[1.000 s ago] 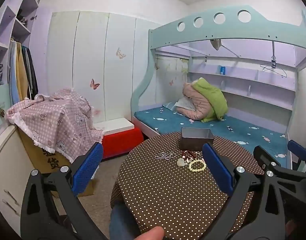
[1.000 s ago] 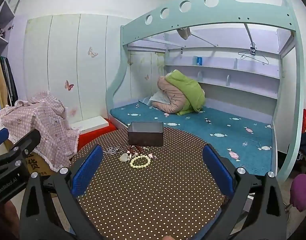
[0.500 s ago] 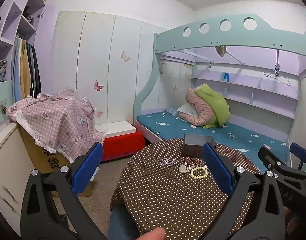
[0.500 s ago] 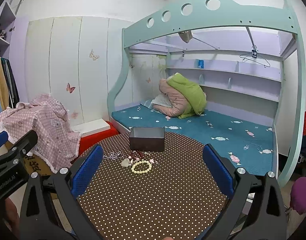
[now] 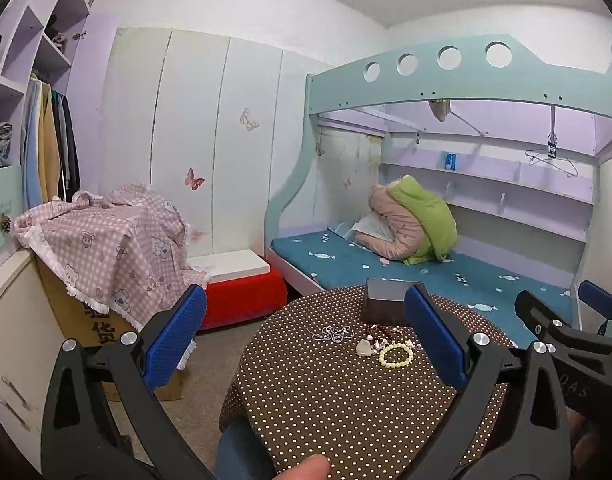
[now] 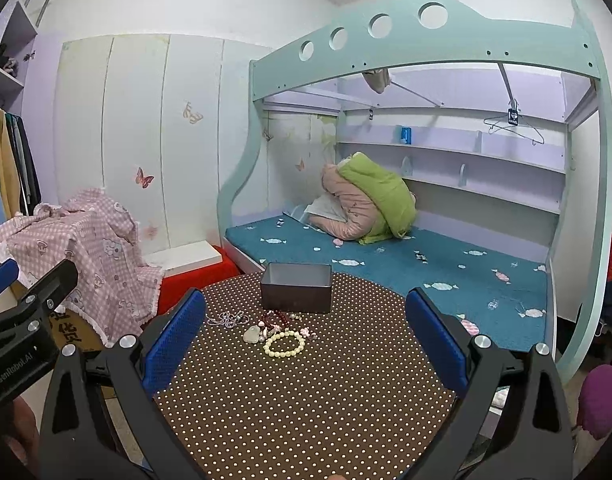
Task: Organize jewelry
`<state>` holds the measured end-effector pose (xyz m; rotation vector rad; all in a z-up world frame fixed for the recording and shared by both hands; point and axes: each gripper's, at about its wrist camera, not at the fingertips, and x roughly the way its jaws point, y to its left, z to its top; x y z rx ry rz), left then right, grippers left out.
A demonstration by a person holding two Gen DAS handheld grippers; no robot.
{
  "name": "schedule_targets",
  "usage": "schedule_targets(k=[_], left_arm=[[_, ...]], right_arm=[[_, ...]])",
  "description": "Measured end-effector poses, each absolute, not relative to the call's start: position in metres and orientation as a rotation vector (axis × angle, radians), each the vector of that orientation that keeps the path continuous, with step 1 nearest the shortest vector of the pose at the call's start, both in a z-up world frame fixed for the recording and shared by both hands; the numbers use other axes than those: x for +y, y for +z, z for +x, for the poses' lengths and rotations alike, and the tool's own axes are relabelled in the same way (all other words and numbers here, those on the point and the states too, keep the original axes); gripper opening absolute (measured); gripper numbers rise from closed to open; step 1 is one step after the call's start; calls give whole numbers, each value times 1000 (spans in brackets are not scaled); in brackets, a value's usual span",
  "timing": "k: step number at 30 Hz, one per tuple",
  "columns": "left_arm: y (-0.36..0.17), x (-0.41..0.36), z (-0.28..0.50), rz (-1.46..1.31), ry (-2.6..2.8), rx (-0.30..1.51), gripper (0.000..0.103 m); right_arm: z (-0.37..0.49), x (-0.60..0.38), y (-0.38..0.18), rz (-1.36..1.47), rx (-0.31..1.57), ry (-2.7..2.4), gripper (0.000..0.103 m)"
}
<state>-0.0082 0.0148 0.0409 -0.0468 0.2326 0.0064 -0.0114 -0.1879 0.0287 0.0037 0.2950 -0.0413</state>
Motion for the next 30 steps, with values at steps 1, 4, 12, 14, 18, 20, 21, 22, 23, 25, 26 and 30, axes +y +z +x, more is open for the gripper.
schedule_targets(k=[1,4,12,14,18,20,21,22,23,25,26,30], left_arm=[[41,15,-8,-46,9,229,98],[41,18,-8,-43,9,220,98],[21,23,20,-27,18,277,98],[8,22,39,-20,30,325,98],[-20,24,77,-6,52,418,98],[-31,25,90,-7,56,446,98],[-35,25,96,-12,54,452,98],[-37,24,101,-15,50,456,98],[-38,22,107,-10,48,461,98],[-38,19,113,5,49,464,98],[-36,16,116,13,49,462,98],[-20,11,123,11,38,436,98]], right_arm=[[-12,-188,29,4,291,-40,96],[-13,-188,29,1,282,-43,96],[21,-195,11,-7,342,-36,96],[35,-199,1,-10,373,-37,96],[67,-212,-25,-1,455,-44,96],[81,-217,-36,5,489,-52,96],[85,-218,-38,6,496,-54,96],[87,-218,-40,7,500,-57,96],[89,-219,-40,8,501,-61,96],[93,-222,-38,11,500,-62,96],[95,-222,-33,13,493,-62,96],[101,-219,-14,-5,466,-64,96]])
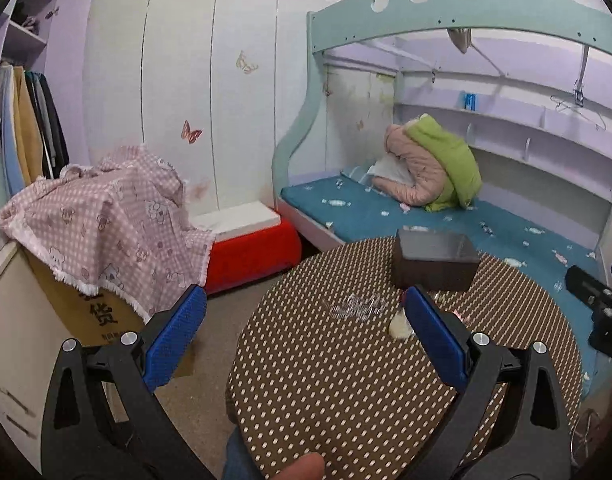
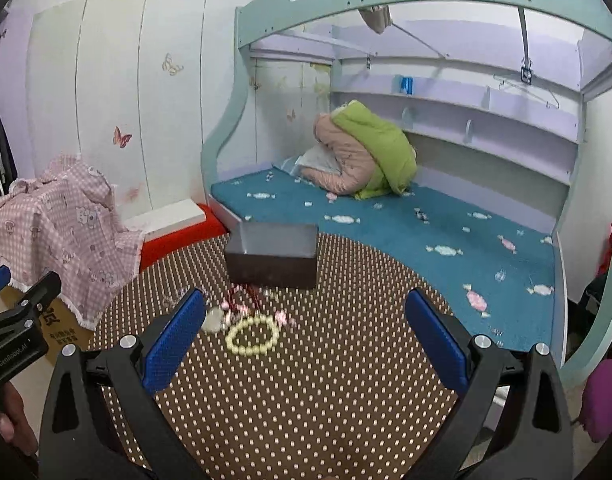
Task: Organize jewelry
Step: 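Move left tool toward silver chain while right tool approaches cream bead bracelet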
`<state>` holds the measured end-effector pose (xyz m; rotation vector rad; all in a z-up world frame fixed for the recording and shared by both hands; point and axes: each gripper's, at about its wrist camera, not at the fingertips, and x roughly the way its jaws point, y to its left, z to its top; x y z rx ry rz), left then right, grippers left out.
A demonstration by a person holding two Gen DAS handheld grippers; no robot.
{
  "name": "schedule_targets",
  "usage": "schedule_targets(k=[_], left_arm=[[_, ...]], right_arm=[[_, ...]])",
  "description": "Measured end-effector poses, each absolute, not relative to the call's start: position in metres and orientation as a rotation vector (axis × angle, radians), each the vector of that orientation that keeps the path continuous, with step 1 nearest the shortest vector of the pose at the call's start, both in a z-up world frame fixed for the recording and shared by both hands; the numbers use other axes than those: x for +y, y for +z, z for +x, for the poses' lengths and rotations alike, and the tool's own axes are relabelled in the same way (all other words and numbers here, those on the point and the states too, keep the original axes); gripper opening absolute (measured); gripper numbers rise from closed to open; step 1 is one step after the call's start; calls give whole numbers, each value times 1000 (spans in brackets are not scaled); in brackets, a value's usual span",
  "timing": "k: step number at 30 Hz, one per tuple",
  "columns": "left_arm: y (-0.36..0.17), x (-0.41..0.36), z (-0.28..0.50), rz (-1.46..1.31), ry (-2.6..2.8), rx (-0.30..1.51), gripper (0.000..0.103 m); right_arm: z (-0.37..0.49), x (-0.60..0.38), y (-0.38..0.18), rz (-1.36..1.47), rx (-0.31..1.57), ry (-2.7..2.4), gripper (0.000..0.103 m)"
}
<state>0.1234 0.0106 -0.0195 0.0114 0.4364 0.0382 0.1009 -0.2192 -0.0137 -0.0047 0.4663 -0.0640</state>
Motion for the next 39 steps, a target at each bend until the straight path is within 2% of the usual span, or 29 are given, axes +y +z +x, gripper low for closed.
schedule_targets(k=[7,16,22,24,26,30,33,37,39], left_arm=[[-16,7,152,19,32,481,98],[-79,16,206,43,55,672,98],[-111,10,233,57,54,750,98],[-121,8,240,67,54,772,98],[-129,5,245,73,54,795,98],[-142,1,255,72,54,835,98],[-145,1,264,76,62,845,98],[-148,0,277,83,70,852,98],[-150,-2,286,92,70,860,98]], right_arm=[[123,-221,-17,-18,520,-46,96],[176,-210,-82,-40,741,69,94],[211,-196,-122,-67,857,172,65],[218,-192,-131,-76,877,211,59],[225,-187,-140,-90,902,252,48],[238,-172,-157,-128,948,327,41],[241,-167,-166,-146,959,356,31],[240,-164,-168,-199,934,354,11],[241,-167,-169,-192,934,361,8]])
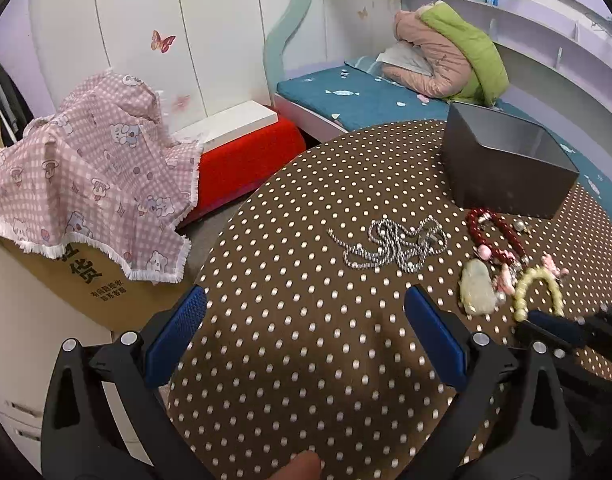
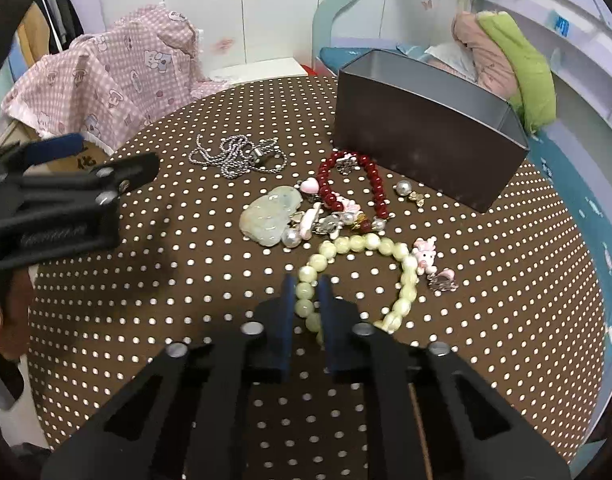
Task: Organize jewelry
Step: 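Move left tool toward silver chain while right tool approaches cream bead bracelet, then close left gripper on silver chain while right gripper closes on cream bead bracelet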
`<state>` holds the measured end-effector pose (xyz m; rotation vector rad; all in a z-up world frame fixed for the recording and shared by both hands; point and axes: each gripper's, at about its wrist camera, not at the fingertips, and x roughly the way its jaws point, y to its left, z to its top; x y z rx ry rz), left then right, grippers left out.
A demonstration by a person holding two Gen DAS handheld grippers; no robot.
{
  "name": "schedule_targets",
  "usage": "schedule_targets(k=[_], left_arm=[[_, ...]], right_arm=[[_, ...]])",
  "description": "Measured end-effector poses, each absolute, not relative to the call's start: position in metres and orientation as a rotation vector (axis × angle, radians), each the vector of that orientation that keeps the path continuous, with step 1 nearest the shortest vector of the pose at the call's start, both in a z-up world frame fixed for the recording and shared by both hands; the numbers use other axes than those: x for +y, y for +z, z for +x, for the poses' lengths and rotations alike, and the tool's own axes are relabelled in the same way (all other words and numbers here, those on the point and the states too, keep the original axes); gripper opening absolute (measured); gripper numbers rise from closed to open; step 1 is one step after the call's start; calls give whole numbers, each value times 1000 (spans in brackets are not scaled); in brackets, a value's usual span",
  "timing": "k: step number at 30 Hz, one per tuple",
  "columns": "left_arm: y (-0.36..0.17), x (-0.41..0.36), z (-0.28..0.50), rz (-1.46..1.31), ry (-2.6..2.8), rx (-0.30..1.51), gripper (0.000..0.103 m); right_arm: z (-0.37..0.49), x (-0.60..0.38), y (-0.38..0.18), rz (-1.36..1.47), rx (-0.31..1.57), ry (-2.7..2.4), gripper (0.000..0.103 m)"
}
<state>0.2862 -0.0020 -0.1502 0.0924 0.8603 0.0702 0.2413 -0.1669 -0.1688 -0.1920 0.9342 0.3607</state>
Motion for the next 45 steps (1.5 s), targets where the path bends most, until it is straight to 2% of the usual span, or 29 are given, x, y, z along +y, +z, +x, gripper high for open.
schedule_targets(k=[11,23,25,26,27,28,30,31,32,45], left_arm=[[-179,-40,348,194,-24,919,98],[-183,-49,363,181,-96,929,97],[-183,-51,366,146,-127,926,89],[-183,-52,367,104,-168,924,70],[-182,-52,367,68,-198,927,57],[-181,-53,368,63,-205,923,53],[-181,-55,367,66,-228,919,25],[-180,-54,366,63,-227,920,22],[-180,-52,365,46,-239,925,14],[-134,-25,317,4,-236,836,14]], right_arm=[[245,-195,-163,-115,938,355,8],[242,-196,-164,-95,944,366,8],[242,-196,-164,-90,943,365,8],[241,-196,-163,-88,941,365,8],[240,-197,-162,-88,938,364,8],[239,-197,-161,-86,934,364,8],[238,-197,-159,-82,927,363,8],[237,-197,-157,-80,922,362,8],[236,-198,-156,-78,919,361,8],[230,-210,-128,-41,868,376,8]])
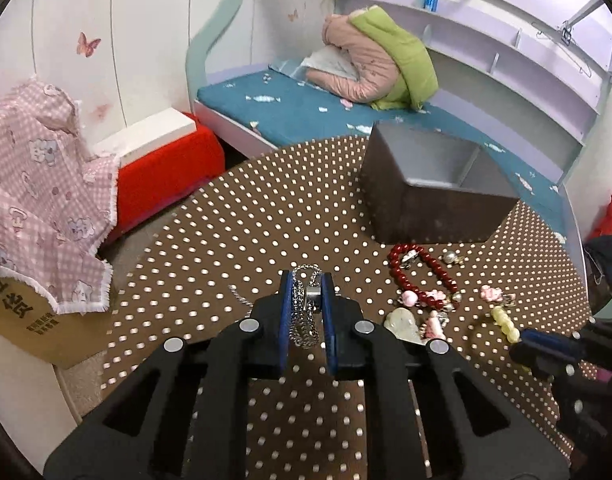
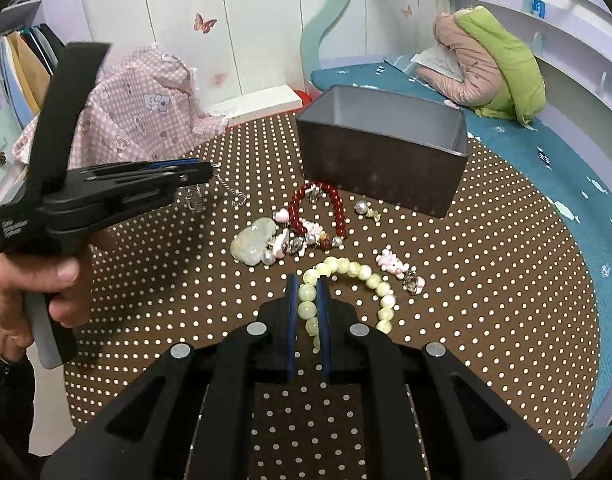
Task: Organize jewelry
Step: 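Close left gripper on silver chain while right gripper closes on cream bead bracelet, then carry chain in left gripper over dark box while right carries bracelet there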
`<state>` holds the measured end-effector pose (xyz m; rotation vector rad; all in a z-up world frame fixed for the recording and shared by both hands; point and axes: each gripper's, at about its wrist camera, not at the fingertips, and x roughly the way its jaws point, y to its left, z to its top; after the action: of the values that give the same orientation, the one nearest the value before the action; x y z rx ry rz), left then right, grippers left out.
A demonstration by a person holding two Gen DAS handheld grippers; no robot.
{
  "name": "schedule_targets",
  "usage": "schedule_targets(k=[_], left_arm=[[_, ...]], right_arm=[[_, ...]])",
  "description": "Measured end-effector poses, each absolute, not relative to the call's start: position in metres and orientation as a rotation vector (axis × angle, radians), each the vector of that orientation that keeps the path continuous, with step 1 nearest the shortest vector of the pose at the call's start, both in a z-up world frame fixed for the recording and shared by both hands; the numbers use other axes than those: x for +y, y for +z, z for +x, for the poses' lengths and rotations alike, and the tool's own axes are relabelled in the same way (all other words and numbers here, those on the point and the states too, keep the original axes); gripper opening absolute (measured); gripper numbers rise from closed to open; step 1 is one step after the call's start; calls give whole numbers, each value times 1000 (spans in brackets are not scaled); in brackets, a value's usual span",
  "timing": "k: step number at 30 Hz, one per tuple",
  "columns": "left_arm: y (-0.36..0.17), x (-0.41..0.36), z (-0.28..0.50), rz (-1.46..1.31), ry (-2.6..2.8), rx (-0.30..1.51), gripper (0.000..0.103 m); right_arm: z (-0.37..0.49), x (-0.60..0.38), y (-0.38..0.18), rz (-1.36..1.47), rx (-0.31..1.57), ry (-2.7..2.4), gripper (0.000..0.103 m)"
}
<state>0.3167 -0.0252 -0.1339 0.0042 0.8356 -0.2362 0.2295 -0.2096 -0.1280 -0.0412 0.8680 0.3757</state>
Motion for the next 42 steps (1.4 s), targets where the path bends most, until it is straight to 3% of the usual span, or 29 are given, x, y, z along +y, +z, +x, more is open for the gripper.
schedule_targets(k=[14,27,42], left_arm=[[-41,-36,284,10,-285,672,14],[26,-86,319,3,-388,590,14],[5,-137,416,-38,-448,731,14]], right_arm=[[231,-234,-63,44,756,421,8],[283,-248,16,14,598,400,8],[365,-261,-14,78,729,377,8]])
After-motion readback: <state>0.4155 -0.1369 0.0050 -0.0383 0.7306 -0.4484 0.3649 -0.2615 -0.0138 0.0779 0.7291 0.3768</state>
